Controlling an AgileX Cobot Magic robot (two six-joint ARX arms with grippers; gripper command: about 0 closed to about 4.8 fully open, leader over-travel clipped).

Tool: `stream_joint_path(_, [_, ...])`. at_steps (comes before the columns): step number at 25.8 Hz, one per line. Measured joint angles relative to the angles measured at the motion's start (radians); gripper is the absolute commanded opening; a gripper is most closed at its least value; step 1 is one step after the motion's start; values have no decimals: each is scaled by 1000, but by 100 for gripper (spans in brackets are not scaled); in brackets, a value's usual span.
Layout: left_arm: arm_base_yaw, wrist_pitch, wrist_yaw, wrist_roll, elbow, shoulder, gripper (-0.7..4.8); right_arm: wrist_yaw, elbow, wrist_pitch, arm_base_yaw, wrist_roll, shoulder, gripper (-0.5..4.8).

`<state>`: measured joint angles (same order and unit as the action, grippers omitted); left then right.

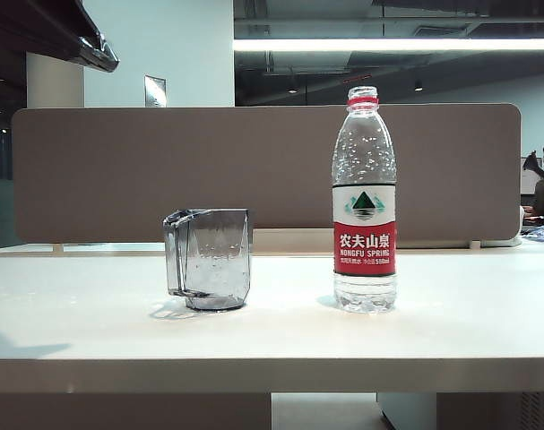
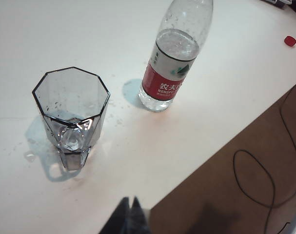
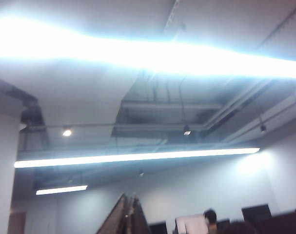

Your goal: Pick up the mineral water bottle on the table and pour water into the mug until it's full.

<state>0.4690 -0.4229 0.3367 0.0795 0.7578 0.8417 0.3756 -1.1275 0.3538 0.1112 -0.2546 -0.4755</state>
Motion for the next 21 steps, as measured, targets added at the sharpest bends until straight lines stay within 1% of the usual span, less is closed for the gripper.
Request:
stream_joint_path(1, [0,0,0,0,0,0,-5,14,-137,43,2,3,-143,-5])
stream_joint_path(4, [0,0,0,0,0,0,-5,13,-304,75,1,8,-334,-5])
stream_joint_path(6, [0,0,0,0,0,0,-5,-13,-390,87,1,17,-452,-5])
stream_joint_path(10, [0,0,0,0,0,0,-5,-40,-477,101,-21,28,-666,0])
stream_joint_path(11, [0,0,0,0,0,0,-5,-43,-480,112,-33,42,-710,2])
stream_joint_path(12, [0,0,0,0,0,0,-5,-47,-470,103,-65,109,-800,5])
stream_joint_path(13, [0,0,0,0,0,0,-5,-47,-462,91,-75,150,-832,5])
stream_joint_path(14, [0,0,0,0,0,0,-5,-55,-422,65,-84,260,-888,5])
stream_joint_path(15, [0,0,0,0,0,0,-5,-58,-395,68,-85,312,-914,5])
stream_joint_path(17, [0,0,0,0,0,0,-5,-73,-340,113,-81,348,-962,5])
stream_joint_path(21, [0,0,0,0,0,0,-5,-89,-214,174,-79,356,-1052,5])
